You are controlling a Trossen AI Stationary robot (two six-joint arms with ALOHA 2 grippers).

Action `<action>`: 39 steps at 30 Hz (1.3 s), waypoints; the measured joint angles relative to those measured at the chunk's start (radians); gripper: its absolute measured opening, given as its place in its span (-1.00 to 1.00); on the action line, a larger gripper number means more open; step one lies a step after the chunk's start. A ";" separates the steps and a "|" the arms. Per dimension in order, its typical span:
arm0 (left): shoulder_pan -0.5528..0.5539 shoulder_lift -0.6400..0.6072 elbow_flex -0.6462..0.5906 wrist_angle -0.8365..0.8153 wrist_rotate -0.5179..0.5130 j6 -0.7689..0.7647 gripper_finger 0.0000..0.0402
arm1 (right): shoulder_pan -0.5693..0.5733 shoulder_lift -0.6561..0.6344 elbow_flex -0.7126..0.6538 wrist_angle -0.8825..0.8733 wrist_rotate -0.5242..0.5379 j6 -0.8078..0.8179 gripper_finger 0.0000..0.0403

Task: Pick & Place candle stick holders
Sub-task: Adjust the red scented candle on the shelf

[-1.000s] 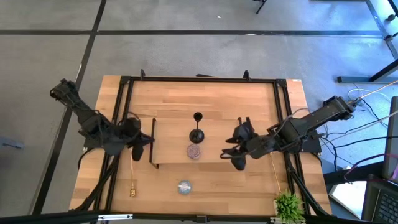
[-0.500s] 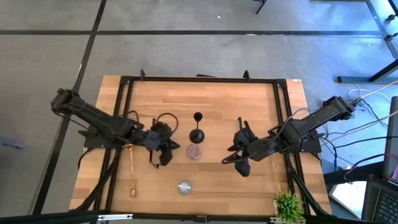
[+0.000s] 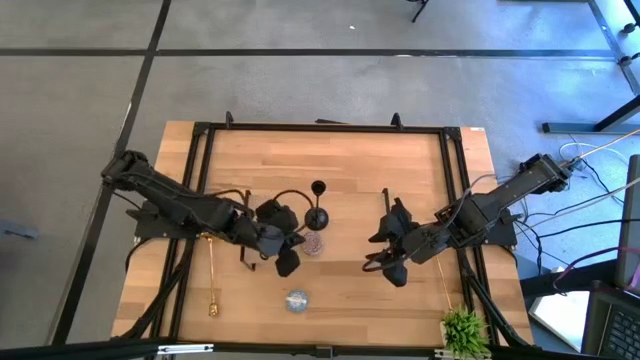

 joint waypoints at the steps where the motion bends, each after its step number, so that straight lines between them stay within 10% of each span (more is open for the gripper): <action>1: -0.007 0.010 0.032 -0.043 -0.001 0.000 -0.99 | 0.001 -0.003 0.000 -0.009 0.005 0.000 0.09; 8: -0.091 0.049 0.158 -0.288 0.001 -0.041 -0.99 | 0.004 -0.021 0.000 -0.019 0.033 -0.005 0.09; 39: -0.026 0.142 0.129 -0.202 -0.025 0.026 -0.99 | 0.008 -0.020 0.000 0.030 0.138 -0.008 0.09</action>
